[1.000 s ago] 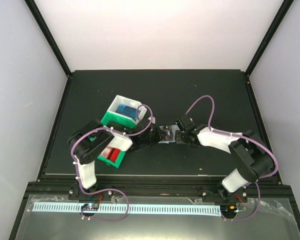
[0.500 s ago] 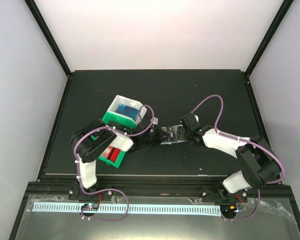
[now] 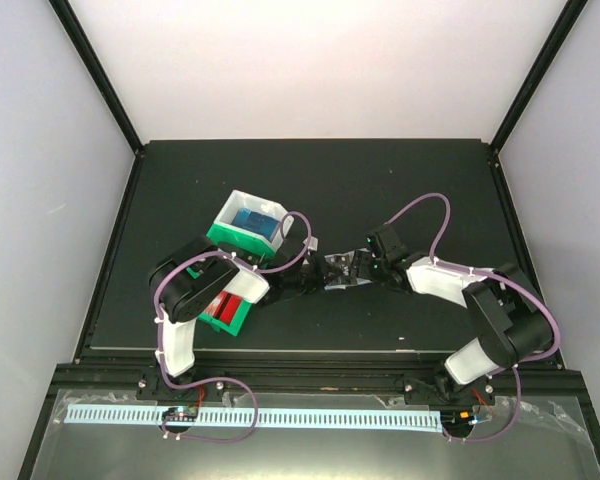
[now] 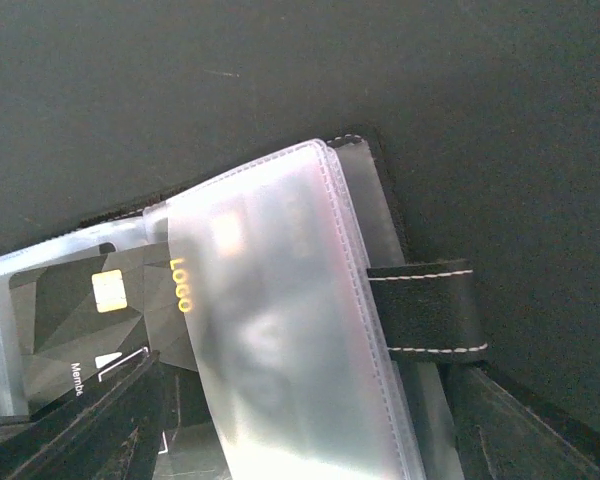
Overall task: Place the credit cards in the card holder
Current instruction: Insert the credit card into the card holder.
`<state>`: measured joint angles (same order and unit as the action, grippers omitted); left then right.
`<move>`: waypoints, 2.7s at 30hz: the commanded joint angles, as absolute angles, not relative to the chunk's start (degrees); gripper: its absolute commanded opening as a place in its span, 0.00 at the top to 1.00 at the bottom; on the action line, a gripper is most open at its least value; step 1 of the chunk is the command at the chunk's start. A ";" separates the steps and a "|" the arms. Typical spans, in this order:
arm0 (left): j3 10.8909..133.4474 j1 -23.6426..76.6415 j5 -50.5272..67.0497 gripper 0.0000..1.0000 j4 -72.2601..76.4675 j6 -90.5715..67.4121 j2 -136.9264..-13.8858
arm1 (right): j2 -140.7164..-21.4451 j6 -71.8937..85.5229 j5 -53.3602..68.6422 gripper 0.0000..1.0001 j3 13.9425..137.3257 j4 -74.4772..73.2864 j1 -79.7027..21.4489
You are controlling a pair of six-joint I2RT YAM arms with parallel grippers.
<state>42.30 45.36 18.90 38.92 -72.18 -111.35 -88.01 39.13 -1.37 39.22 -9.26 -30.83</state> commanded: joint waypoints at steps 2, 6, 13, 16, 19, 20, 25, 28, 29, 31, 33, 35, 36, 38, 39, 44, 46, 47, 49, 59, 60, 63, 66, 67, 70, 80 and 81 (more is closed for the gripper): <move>43.99 45.88 15.53 0.99 37.51 -73.32 -112.12 | -88.51 40.49 5.49 0.23 36.65 -7.53 -30.29; 44.12 45.88 13.38 0.98 37.32 -73.79 -111.85 | -88.29 40.54 6.21 0.22 36.65 -7.67 -30.28; 44.83 46.35 14.78 0.98 39.91 -76.13 -113.51 | -88.44 40.78 7.30 0.22 36.09 -7.31 -30.27; 45.12 46.66 15.03 0.98 40.52 -76.81 -113.85 | -88.51 40.95 8.16 0.22 35.81 -6.91 -30.24; 45.29 46.76 14.78 0.98 40.94 -77.21 -114.18 | -88.26 40.96 9.21 0.22 35.36 -6.56 -30.35; 45.41 46.76 14.82 0.98 41.06 -77.33 -114.45 | -88.17 40.96 9.19 0.22 35.21 -6.62 -30.33; 45.03 46.85 14.96 0.98 44.55 -78.22 -115.43 | -87.71 39.92 10.70 0.22 34.34 -6.36 -30.29; 46.74 46.97 18.63 0.97 44.97 -78.19 -116.80 | -87.84 39.41 12.33 0.22 33.62 -5.81 -30.27; 46.88 47.08 19.55 0.96 46.08 -78.96 -117.17 | -87.88 39.15 12.40 0.22 33.44 -5.78 -30.32; 46.22 47.21 20.55 0.92 48.05 -80.18 -117.53 | -87.74 38.91 12.07 0.23 33.16 -6.12 -30.25; 45.37 47.20 20.61 0.89 48.37 -80.46 -117.07 | -87.34 38.70 11.35 0.23 33.05 -6.65 -30.27; 45.30 47.20 20.68 0.86 47.43 -79.96 -116.55 | -86.89 38.62 10.46 0.23 33.12 -7.01 -30.24; 45.75 47.27 20.81 0.85 46.47 -79.37 -116.34 | -86.72 38.59 10.15 0.23 33.24 -7.29 -30.31; 46.31 47.41 20.80 0.81 43.02 -77.86 -115.51 | -86.43 38.50 9.50 0.23 33.67 -7.92 -30.27; 46.55 47.43 20.47 0.77 40.91 -76.55 -114.80 | -86.13 38.42 9.11 0.23 33.78 -8.23 -30.33; 45.53 47.46 17.67 0.61 30.09 -69.09 -109.88 | -84.01 38.54 5.66 0.23 34.05 -10.06 -30.25; 45.59 47.46 17.41 0.56 27.29 -66.66 -108.18 | -83.17 38.56 4.04 0.23 34.01 -10.70 -30.22; 45.80 47.46 17.36 0.54 25.94 -65.44 -107.41 | -82.82 38.54 3.23 0.23 34.07 -11.08 -30.29; 46.58 47.46 16.85 0.51 22.77 -62.84 -105.68 | -82.14 38.28 1.61 0.23 34.25 -11.82 -30.32; 53.63 47.33 17.43 0.48 15.75 -56.97 -108.89 | -82.53 36.76 1.73 0.23 34.72 -12.19 -30.26; 54.02 47.29 17.30 0.48 15.65 -57.00 -109.38 | -82.72 36.66 1.99 0.23 34.64 -11.93 -30.25; 55.62 46.92 16.65 0.48 13.99 -56.95 -110.95 | -83.10 36.55 2.34 0.25 34.51 -11.59 -30.32; 57.03 46.77 14.56 0.47 11.09 -56.75 -111.38 | -83.22 36.56 2.58 0.26 34.37 -11.34 -30.32; 57.18 46.80 14.08 0.47 10.52 -56.52 -111.22 | -83.25 36.56 2.60 0.26 34.32 -11.21 -30.24; 57.60 46.76 13.71 0.45 9.98 -56.12 -111.11 | -83.39 36.52 2.87 0.27 34.28 -10.91 -30.30; 59.60 46.76 18.69 0.48 15.74 -54.60 -114.63 | -81.78 35.91 5.25 0.30 33.71 -9.12 -30.36; 59.76 46.71 19.15 0.48 16.51 -53.86 -114.78 | -81.57 35.87 5.27 0.30 33.67 -8.92 -30.33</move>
<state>58.11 46.87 16.58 13.89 -56.88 -112.53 -82.59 36.40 3.99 34.70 -10.31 -30.13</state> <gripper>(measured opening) 0.526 0.701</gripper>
